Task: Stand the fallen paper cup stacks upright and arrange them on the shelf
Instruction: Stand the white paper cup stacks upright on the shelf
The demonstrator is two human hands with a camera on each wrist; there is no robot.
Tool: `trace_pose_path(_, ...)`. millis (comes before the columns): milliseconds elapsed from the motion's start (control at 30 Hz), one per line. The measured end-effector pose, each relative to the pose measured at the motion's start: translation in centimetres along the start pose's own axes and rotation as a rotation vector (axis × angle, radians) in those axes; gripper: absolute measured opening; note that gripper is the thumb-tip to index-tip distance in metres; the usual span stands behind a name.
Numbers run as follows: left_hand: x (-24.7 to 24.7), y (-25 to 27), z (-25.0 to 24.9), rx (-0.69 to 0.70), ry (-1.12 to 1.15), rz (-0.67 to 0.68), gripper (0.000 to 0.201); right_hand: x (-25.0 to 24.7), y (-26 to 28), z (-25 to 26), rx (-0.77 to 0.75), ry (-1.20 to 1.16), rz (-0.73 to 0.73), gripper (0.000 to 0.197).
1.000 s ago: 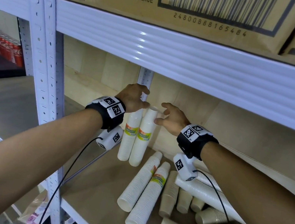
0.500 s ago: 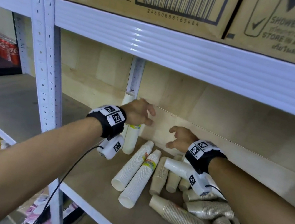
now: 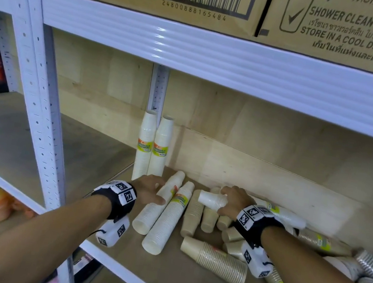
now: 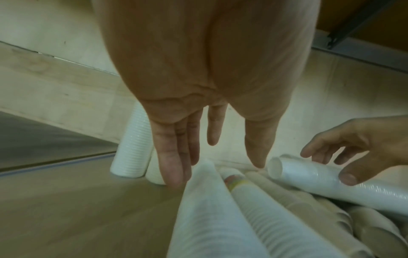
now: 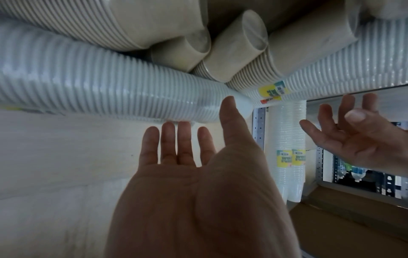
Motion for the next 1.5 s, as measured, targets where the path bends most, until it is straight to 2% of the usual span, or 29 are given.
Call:
trace_pose_path(133, 1.5, -0.6, 1.1, -0.028, -0.043, 0.021, 0.077, 0.8, 0.2, -0.8, 0.006, 0.044, -0.014, 0.060)
trace_pose_path(233, 2.3, -1.4, 2.2, -0.048, -0.081, 0.047, 0.075, 1.2, 0.3, -1.2, 0.012, 0.067, -0.032, 0.059)
trace_pose_path(333, 2.9, -2.0, 3.0, -0.073, -0.073, 0.060, 0.088, 1.5, 0.3, -1.4, 0.016, 0.096, -0.055, 0.060)
trace_pose_path(500, 3.7, -2.6, 3.9, -0.131, 0.085, 0.140, 0.106, 1.7, 0.1, -1.4, 0.008, 0.126, -0.060, 0.058)
trace_pose_path(633, 3.6, -2.9, 4.0, -0.143, 0.123, 0.156, 0.111, 1.7, 0.0, -1.6, 0.000, 0.145, -0.048, 0.058)
trace_pose_path(800, 3.4, -2.4, 3.8, -0.151, 0.166, 0.162, 0.098, 1.2, 0.2, -1.4, -0.026, 0.146, -0.039, 0.059)
trace_pose_path(933, 2.7, -1.9, 3.4, -0.153, 0.191, 0.150, 0.086, -0.2, 0.7, -1.1, -0.041, 0.113, -0.091, 0.060)
trace_pose_path(1100, 0.9, -0.7, 2.5, -0.121, 0.226, 0.073, 0.089, -3.7, 1.0, 0.4, -0.059, 0.039, -0.177, 0.058)
trace_pose_path(1267, -1.8, 0.4, 1.2, -0.042, 0.242, -0.043, 0.061, -8.2, 0.7, 3.3, -0.086, -0.132, -0.296, 0.063)
trace_pose_path(1433, -4.8, 1.4, 0.5, 0.037, 0.324, -0.152, 0.080, -12.7, -0.3, 6.8, -0.107, -0.302, -0.401, 0.061)
trace_pose_path(1500, -5.7, 1.8, 0.3, 0.068, 0.372, -0.197, 0.080, -13.8, -0.7, 8.2, -0.096, -0.409, -0.439, 0.056)
Point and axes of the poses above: each hand's wrist, its own y-axis away from the middle knuckle, its own x-axis out of the palm, z = x × y, the point moved 5 cm from there along -y, towards the middle knuckle, and after that the axes turned 5 degrees about -x, right-handed, at the moved point
